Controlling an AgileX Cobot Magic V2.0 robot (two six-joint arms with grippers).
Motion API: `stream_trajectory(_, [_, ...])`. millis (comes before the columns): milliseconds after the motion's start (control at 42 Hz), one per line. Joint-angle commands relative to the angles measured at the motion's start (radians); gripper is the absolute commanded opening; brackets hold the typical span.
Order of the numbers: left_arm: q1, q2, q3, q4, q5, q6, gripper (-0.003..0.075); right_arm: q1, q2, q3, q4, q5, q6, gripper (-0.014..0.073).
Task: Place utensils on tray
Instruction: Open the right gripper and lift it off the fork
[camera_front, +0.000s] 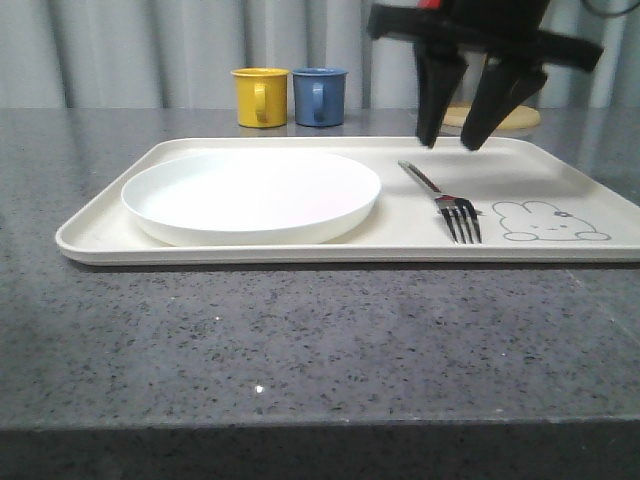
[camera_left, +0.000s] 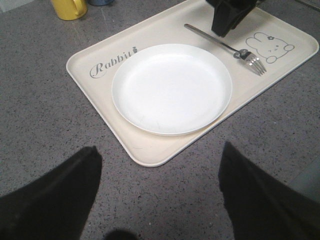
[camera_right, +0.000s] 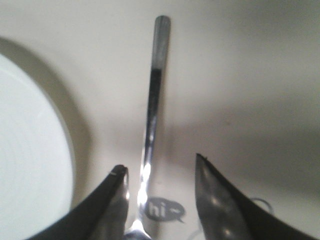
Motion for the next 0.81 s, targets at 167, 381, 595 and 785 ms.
stream_trajectory(167, [-0.007,0.002,-0.025,0.009,-0.071,-0.009,0.0491,-0.069,-0.252,0.060,-0.250,0.066,-0.042,0.0352])
stream_trajectory(381, [-0.007,0.002,-0.025,0.009,-0.071,-0.009,0.0491,-0.254,-0.324,0.178,-0.236,0.081,-0.142,0.0352])
stream_trajectory(595, [-0.007,0.002,-0.025,0.009,-0.071,-0.009,0.0491,-0.419,-0.286,0.238,-0.125,0.084,-0.276,0.0352])
stream_trajectory(785, [-0.007,0.002,-0.025,0.009,-0.071,-0.009,0.0491,-0.509,-0.223,0.239,-0.106,0.092,-0.318,0.0350])
